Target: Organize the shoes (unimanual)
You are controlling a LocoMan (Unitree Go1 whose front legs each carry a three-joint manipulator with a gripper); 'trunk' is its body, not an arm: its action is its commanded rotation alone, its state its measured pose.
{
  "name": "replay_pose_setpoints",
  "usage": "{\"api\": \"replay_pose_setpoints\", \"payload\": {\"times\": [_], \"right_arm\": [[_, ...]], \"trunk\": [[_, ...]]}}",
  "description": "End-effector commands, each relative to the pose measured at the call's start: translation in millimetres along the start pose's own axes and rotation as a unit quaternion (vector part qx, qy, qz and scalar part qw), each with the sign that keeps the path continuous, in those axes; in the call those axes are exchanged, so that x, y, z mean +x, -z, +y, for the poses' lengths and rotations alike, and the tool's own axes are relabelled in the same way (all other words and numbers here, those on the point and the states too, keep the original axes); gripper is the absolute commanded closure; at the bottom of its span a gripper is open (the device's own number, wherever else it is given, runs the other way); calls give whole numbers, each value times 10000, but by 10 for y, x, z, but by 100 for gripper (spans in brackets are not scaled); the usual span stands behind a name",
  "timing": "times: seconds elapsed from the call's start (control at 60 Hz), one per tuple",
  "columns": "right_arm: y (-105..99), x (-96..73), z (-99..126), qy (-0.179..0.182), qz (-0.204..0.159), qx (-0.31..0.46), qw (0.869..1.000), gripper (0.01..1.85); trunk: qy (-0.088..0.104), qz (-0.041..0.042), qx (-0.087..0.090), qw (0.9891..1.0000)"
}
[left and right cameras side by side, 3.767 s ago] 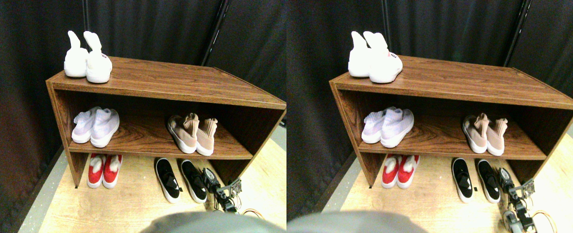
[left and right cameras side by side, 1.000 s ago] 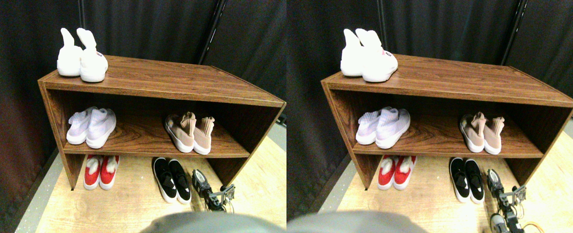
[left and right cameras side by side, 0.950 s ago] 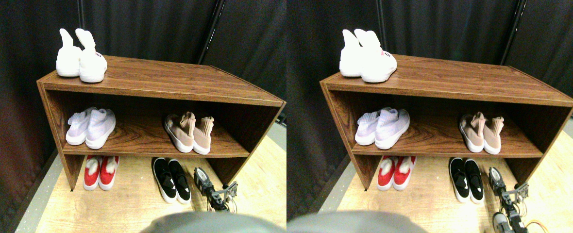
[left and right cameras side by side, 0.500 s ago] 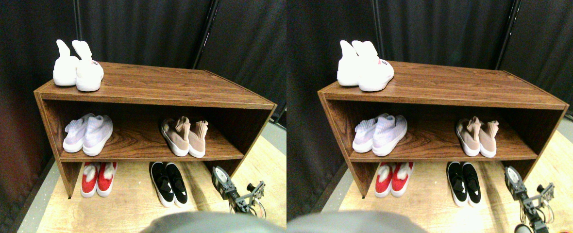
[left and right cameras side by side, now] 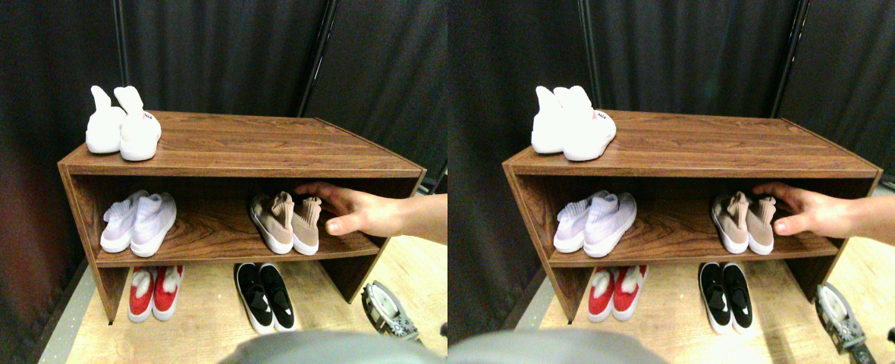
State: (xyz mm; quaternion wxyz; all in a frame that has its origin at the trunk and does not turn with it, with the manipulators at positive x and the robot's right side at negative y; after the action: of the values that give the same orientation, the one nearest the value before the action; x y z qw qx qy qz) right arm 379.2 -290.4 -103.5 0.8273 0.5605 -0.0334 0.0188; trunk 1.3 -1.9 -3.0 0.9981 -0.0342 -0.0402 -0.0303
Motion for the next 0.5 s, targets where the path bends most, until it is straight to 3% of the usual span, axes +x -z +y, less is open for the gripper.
{"api": "replay_pose_setpoints", "payload": {"times": [0.017, 0.067, 0.3, 0.5], "right_arm": [[-17, -76, 231, -507, 177, -127, 9985, 180], [-22, -128, 338, -624, 131, -73, 9979, 180], [34, -209, 542, -981, 321, -173, 9945, 180], [70, -237, 596, -1142, 471, -6, 9923, 180]], "trunk": [[10, -149, 1, 9999], [-1, -213, 16, 9998], [13, -332, 85, 9994], [32, -320, 131, 9994]]}}
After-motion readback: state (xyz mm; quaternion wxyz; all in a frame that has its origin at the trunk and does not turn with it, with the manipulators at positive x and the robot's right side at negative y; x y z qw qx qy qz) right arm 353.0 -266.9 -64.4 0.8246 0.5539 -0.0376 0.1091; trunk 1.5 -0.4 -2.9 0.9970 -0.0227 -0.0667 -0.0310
